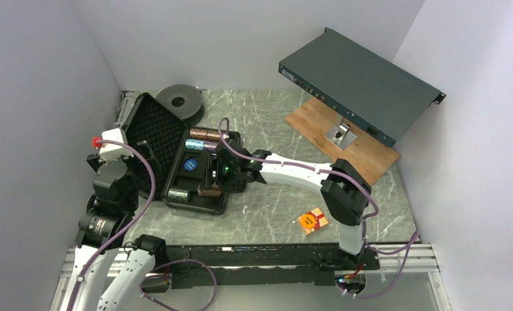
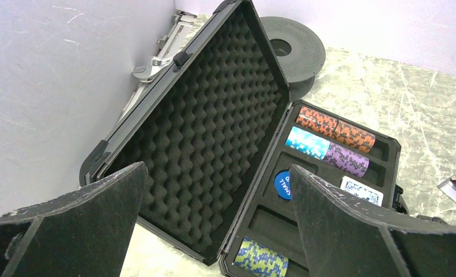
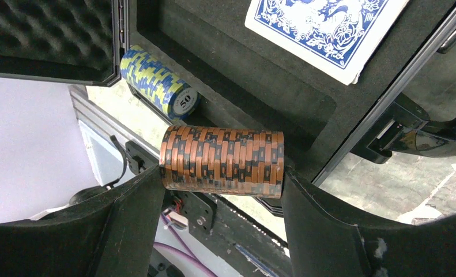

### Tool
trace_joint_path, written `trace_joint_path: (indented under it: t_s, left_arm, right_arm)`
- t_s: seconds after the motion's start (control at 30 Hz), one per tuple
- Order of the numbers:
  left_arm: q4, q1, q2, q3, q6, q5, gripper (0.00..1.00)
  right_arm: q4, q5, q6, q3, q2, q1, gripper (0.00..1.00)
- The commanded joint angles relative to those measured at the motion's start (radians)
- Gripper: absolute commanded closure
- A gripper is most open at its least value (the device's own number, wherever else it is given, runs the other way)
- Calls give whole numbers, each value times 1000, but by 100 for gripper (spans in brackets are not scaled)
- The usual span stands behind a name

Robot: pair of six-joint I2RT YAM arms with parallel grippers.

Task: Pack up texas hold em set

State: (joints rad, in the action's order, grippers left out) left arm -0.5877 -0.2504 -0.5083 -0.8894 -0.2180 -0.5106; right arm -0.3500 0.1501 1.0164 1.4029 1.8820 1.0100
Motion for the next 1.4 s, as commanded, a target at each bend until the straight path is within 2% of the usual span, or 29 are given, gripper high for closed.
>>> trace_joint_path:
  t_s: [0.0, 0.8, 0.97, 1.27, 1.3, 1.33, 1.37]
  left_arm:
    - [35, -4, -9, 4, 19, 17, 0]
    - [35, -7, -5, 5, 17, 18, 0]
    - [37, -7, -6, 6, 19, 21, 0]
    - [37, -7, -6, 6, 19, 20, 0]
    - [36, -7, -7, 6, 19, 20, 0]
    - [37, -7, -6, 6, 19, 20, 0]
    - [37, -7, -6, 6, 19, 20, 0]
  right_arm:
    - [56, 9, 43, 31, -9, 8, 52]
    - [65, 19, 60, 68, 29, 52, 53]
    - [57, -4, 68, 59, 29, 51, 48]
    - [-5, -32, 50, 99, 40, 52, 20]
    - [-23, -43, 44, 109, 41, 53, 15]
    - [-36, -53, 38, 117, 39, 53, 4]
    - [-42, -61, 29, 119, 37, 53, 1]
